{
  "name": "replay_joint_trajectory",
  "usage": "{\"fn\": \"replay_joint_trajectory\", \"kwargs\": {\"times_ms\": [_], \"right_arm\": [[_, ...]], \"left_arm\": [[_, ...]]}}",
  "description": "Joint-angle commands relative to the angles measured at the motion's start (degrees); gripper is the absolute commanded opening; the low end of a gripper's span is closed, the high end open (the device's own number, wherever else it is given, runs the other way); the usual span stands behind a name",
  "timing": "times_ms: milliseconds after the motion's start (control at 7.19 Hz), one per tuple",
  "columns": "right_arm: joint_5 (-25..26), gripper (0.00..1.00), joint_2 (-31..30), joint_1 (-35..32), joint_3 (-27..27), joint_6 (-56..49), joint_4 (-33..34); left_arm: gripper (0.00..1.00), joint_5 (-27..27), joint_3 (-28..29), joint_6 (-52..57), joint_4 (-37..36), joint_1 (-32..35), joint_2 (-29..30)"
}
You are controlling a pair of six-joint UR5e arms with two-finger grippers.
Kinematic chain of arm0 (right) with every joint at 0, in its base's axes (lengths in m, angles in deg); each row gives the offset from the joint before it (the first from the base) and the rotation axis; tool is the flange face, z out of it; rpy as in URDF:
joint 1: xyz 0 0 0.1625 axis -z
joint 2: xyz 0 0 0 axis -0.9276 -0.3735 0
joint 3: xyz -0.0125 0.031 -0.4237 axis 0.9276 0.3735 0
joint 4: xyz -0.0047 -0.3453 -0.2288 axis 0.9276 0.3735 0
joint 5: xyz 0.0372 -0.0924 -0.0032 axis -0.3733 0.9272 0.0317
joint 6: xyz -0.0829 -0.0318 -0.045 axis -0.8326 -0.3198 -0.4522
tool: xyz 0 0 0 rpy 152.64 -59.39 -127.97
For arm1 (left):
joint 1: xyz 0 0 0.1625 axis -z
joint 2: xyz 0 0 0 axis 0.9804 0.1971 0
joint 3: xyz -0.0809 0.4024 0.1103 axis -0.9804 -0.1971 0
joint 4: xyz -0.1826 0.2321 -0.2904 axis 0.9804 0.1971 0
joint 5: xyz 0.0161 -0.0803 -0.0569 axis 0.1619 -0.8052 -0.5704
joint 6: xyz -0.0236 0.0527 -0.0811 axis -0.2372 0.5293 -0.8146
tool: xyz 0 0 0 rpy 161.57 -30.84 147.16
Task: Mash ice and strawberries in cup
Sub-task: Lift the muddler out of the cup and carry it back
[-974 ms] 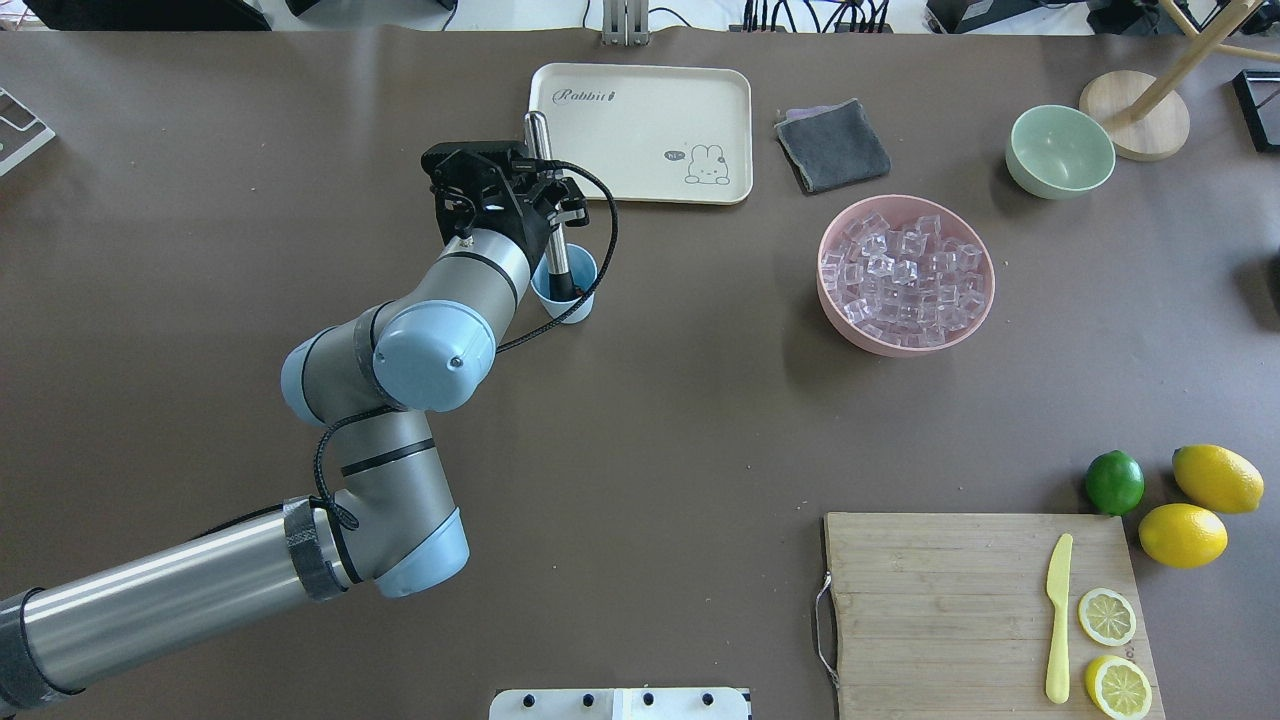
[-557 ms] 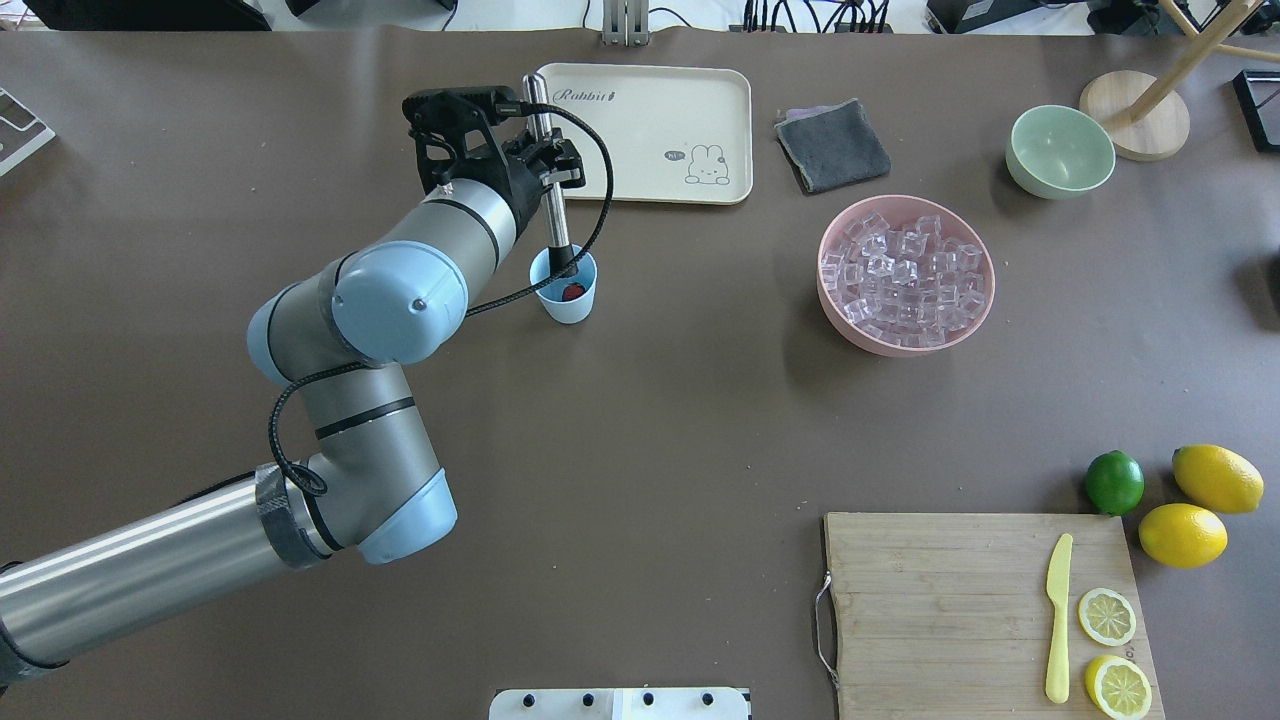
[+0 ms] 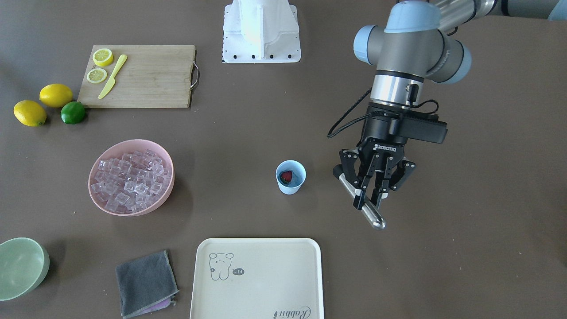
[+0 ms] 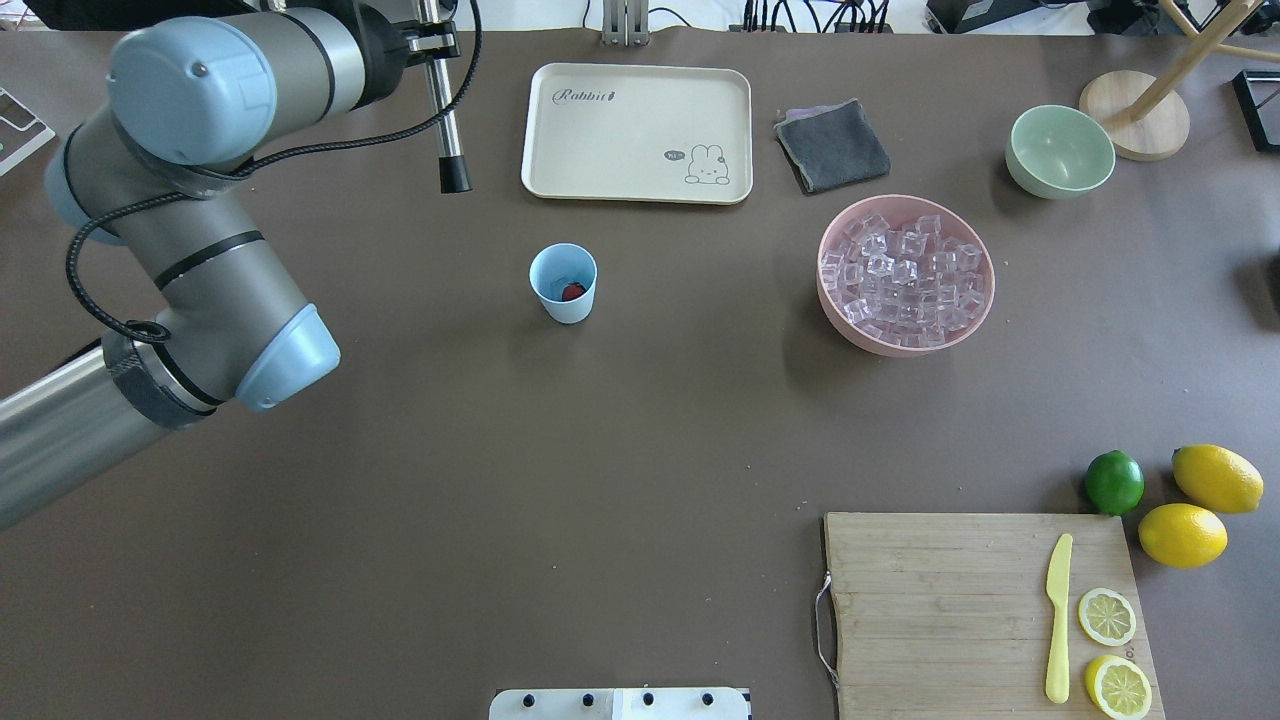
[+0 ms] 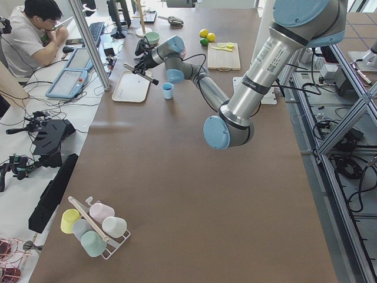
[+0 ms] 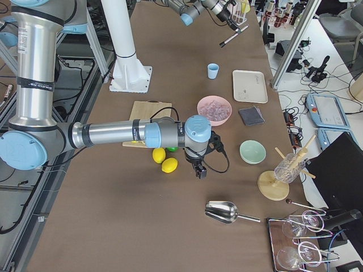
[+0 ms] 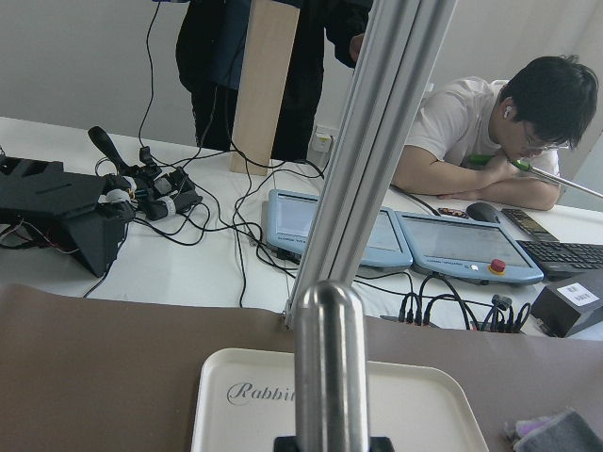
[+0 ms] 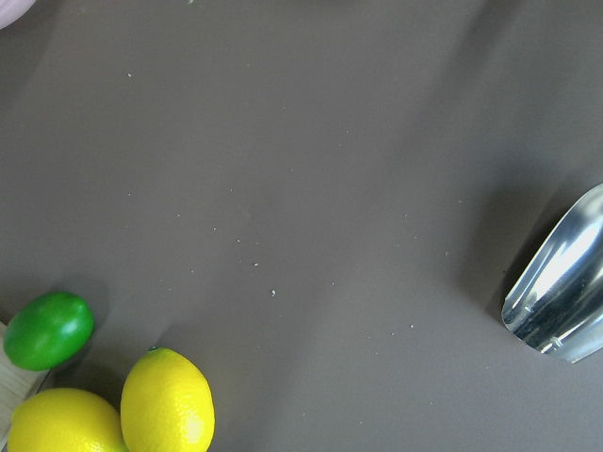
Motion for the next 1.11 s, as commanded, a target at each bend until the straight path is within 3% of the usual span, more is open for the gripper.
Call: {"fn": "replay_joint_trajectory", "kwargs": {"times_ms": [0,278,418,557,974], "right_arm": [[-0.09,0.99,0.42,0.00,-0.27,0.10,0.00],[0.00,0.99,0.77,0.00,-0.01,0.02,0.00],[0.00,0.99,0.78,0.00,0.16,0.02,0.00],[0.17,0.99,0.86,0.00,-0.01,-0.16,0.00],[0.09,0.99,-0.01,-0.52,-1.41,-0.16,0.00]], "left_arm": [[0.00,-18.21,1.74,5.77,-0.25,8.04,-9.32],[0.00,-35.08,3.85,15.09,-1.48,18.31,-20.03],[0.00,-36.91,4.90,22.62,-1.39,21.14,-25.13],[0.00,-36.75,8.65,31.31,-1.48,21.78,-26.40],[0.00,-36.40,17.20,34.03,2.64,16.53,-25.89]]}}
